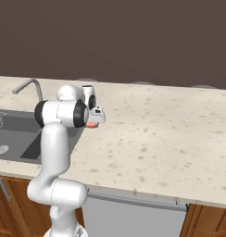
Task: Locate and retrieve the bar soap and bar soap from the cabinet. Place them next to the sink.
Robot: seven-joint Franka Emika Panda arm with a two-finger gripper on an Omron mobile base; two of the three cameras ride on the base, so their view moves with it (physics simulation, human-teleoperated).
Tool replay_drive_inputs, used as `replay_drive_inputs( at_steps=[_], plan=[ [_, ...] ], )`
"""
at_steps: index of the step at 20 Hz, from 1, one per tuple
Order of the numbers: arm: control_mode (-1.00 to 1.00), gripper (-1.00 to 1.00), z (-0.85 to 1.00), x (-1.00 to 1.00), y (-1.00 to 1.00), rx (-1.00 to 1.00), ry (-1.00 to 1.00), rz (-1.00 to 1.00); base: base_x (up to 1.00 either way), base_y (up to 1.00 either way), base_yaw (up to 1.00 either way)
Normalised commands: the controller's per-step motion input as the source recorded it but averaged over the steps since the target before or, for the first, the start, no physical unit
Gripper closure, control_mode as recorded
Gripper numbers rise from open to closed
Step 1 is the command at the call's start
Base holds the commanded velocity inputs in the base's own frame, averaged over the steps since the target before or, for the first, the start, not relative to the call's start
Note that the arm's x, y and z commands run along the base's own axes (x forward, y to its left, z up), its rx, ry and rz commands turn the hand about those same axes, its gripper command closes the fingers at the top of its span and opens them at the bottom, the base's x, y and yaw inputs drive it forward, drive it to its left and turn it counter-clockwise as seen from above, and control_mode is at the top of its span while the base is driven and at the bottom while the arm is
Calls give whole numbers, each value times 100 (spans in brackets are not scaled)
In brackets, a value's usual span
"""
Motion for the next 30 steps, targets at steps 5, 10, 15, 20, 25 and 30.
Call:
replay_drive_inputs(
  at_steps=[5,10,15,20,25,30],
  plan=[
    [-100,100,-25,-1,0,0,-8,-2,0,0,0],
    [-100,100,-32,-1,0,0,-9,-2,0,0,0],
    [-100,-100,-9,0,0,1,-3,0,0,0,0],
    [-100,-100,0,0,0,0,0,0,0,0,0],
    [-100,-100,-2,0,0,0,1,0,0,0,0],
    [-100,-100,-3,0,0,0,0,0,0,0,0]
  ],
)
